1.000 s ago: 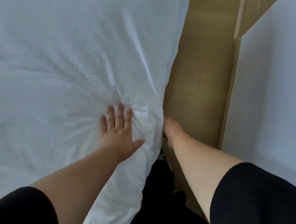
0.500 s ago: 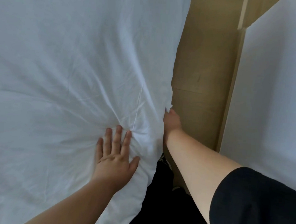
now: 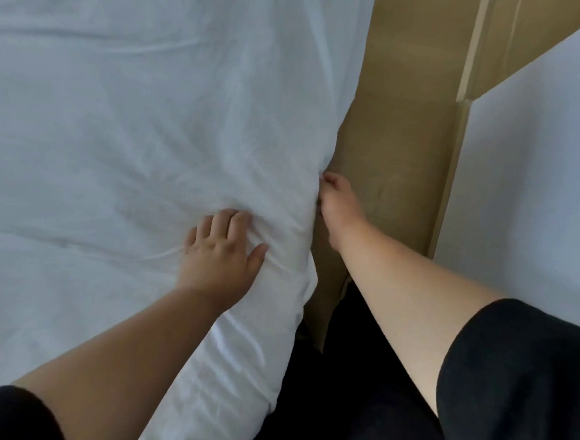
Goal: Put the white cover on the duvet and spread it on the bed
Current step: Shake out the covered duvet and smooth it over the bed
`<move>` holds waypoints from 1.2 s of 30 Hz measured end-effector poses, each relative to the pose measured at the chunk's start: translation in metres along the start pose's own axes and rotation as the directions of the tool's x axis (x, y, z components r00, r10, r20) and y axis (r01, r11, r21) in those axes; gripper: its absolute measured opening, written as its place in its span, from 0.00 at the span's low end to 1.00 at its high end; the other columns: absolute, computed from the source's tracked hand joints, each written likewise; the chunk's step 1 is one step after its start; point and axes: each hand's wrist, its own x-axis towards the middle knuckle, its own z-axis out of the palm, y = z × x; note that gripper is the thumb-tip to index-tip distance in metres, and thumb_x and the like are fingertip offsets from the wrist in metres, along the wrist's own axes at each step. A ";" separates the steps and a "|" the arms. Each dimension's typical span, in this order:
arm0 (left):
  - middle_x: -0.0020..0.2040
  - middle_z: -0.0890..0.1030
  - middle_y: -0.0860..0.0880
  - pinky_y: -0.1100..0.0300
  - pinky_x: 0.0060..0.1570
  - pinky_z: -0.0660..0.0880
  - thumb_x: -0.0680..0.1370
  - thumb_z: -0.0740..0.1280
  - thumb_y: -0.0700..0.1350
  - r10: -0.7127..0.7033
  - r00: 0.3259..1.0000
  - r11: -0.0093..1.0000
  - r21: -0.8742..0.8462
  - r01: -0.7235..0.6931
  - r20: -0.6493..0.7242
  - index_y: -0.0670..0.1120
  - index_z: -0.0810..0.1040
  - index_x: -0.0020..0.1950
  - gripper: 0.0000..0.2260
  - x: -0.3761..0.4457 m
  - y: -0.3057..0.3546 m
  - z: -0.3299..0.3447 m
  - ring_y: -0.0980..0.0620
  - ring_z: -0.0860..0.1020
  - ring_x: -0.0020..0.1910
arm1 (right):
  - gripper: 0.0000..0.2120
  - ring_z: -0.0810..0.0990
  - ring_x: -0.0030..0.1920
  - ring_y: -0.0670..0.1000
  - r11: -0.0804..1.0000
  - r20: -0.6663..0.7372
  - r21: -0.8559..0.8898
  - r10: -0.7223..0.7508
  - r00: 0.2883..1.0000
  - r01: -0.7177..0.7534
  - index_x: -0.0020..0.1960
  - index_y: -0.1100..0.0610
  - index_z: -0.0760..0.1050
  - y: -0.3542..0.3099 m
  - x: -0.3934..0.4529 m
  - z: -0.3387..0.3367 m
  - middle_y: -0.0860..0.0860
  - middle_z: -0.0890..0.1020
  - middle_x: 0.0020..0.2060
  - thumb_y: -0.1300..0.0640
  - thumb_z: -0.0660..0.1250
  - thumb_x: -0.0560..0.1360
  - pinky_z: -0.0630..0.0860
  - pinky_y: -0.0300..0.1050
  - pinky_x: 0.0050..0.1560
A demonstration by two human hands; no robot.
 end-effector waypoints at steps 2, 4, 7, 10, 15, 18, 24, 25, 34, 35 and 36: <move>0.61 0.75 0.44 0.42 0.58 0.72 0.77 0.58 0.61 -0.035 0.999 0.999 -0.023 0.036 0.027 0.44 0.73 0.65 0.25 0.023 0.006 -0.007 0.39 0.74 0.57 | 0.27 0.82 0.59 0.51 0.994 0.096 0.109 0.019 0.995 -0.029 0.67 0.50 0.76 -0.030 0.018 0.009 0.48 0.84 0.57 0.34 0.65 0.75 0.76 0.55 0.65; 0.61 0.75 0.44 0.42 0.59 0.71 0.77 0.58 0.61 -0.043 0.998 0.999 -0.020 0.044 0.042 0.44 0.73 0.65 0.26 0.043 0.012 -0.015 0.39 0.74 0.58 | 0.36 0.82 0.60 0.53 0.976 0.113 0.192 0.080 0.990 -0.100 0.67 0.49 0.77 -0.042 0.034 0.013 0.48 0.84 0.59 0.26 0.63 0.70 0.74 0.56 0.68; 0.60 0.76 0.45 0.44 0.57 0.73 0.77 0.56 0.61 -0.014 1.000 0.999 -0.033 0.014 0.021 0.44 0.75 0.64 0.25 0.074 0.020 -0.027 0.39 0.75 0.58 | 0.39 0.78 0.65 0.56 0.900 0.085 0.354 0.238 0.968 -0.252 0.69 0.50 0.76 -0.038 0.065 0.006 0.50 0.81 0.64 0.24 0.61 0.70 0.70 0.55 0.71; 0.54 0.78 0.45 0.45 0.53 0.74 0.77 0.57 0.59 0.046 0.997 0.999 0.001 -0.046 -0.063 0.44 0.77 0.57 0.22 0.116 0.022 -0.031 0.39 0.76 0.53 | 0.36 0.81 0.59 0.56 0.792 0.266 0.435 0.341 0.901 -0.428 0.64 0.50 0.80 -0.041 0.095 0.011 0.52 0.85 0.57 0.26 0.69 0.67 0.75 0.53 0.66; 0.50 0.77 0.43 0.44 0.53 0.72 0.77 0.61 0.60 0.106 0.986 0.990 0.111 -0.092 -0.132 0.43 0.74 0.51 0.20 0.174 0.031 -0.027 0.39 0.74 0.51 | 0.12 0.81 0.45 0.55 0.972 0.121 0.195 0.106 0.987 -0.129 0.48 0.57 0.80 -0.076 0.128 -0.004 0.53 0.82 0.40 0.49 0.65 0.79 0.81 0.46 0.46; 0.52 0.77 0.43 0.45 0.53 0.69 0.76 0.62 0.61 0.167 0.975 0.980 0.136 -0.147 -0.148 0.43 0.75 0.55 0.21 0.192 0.038 -0.026 0.39 0.73 0.52 | 0.17 0.80 0.55 0.58 0.965 -0.210 -0.261 -0.094 0.973 0.037 0.56 0.61 0.78 -0.062 0.146 -0.064 0.57 0.83 0.53 0.48 0.61 0.82 0.75 0.49 0.57; 0.63 0.75 0.41 0.45 0.62 0.63 0.76 0.67 0.58 0.301 0.940 0.938 0.228 -0.261 -0.161 0.41 0.74 0.65 0.25 0.227 0.039 -0.044 0.39 0.71 0.59 | 0.20 0.78 0.61 0.60 0.960 -0.308 -0.178 0.154 0.939 -0.216 0.62 0.60 0.76 -0.047 0.166 -0.050 0.58 0.79 0.60 0.45 0.60 0.82 0.74 0.53 0.63; 0.65 0.75 0.41 0.44 0.64 0.63 0.76 0.68 0.58 0.310 0.929 0.939 0.218 -0.266 -0.201 0.41 0.74 0.65 0.26 0.230 0.038 -0.048 0.38 0.71 0.61 | 0.18 0.77 0.63 0.60 0.968 -0.388 -0.150 0.128 0.913 -0.199 0.62 0.58 0.75 -0.063 0.169 -0.044 0.57 0.78 0.61 0.46 0.62 0.81 0.73 0.52 0.64; 0.72 0.58 0.28 0.28 0.72 0.39 0.75 0.55 0.67 -0.301 0.946 0.906 -0.346 0.244 -0.121 0.34 0.57 0.70 0.40 0.200 -0.076 -0.018 0.24 0.48 0.74 | 0.15 0.77 0.59 0.54 -0.162 0.794 -0.356 -0.572 0.206 0.920 0.62 0.48 0.80 -0.186 0.039 0.094 0.49 0.81 0.58 0.47 0.64 0.78 0.68 0.51 0.61; 0.77 0.56 0.35 0.39 0.77 0.37 0.76 0.54 0.63 -0.394 0.919 0.887 -0.252 0.386 0.022 0.36 0.54 0.76 0.39 0.185 -0.070 -0.035 0.34 0.48 0.79 | 0.18 0.74 0.65 0.54 -0.212 0.838 -0.440 -0.446 0.314 0.873 0.67 0.45 0.76 -0.188 0.052 0.098 0.49 0.77 0.64 0.44 0.60 0.79 0.64 0.51 0.65; 0.80 0.55 0.41 0.48 0.78 0.39 0.77 0.54 0.61 -0.537 0.843 0.829 -0.181 0.529 0.002 0.40 0.54 0.79 0.36 0.176 -0.057 -0.055 0.42 0.48 0.80 | 0.21 0.71 0.68 0.55 -0.279 0.833 -0.505 -0.406 0.376 0.817 0.70 0.45 0.73 -0.194 0.072 0.093 0.50 0.74 0.68 0.42 0.58 0.80 0.62 0.52 0.67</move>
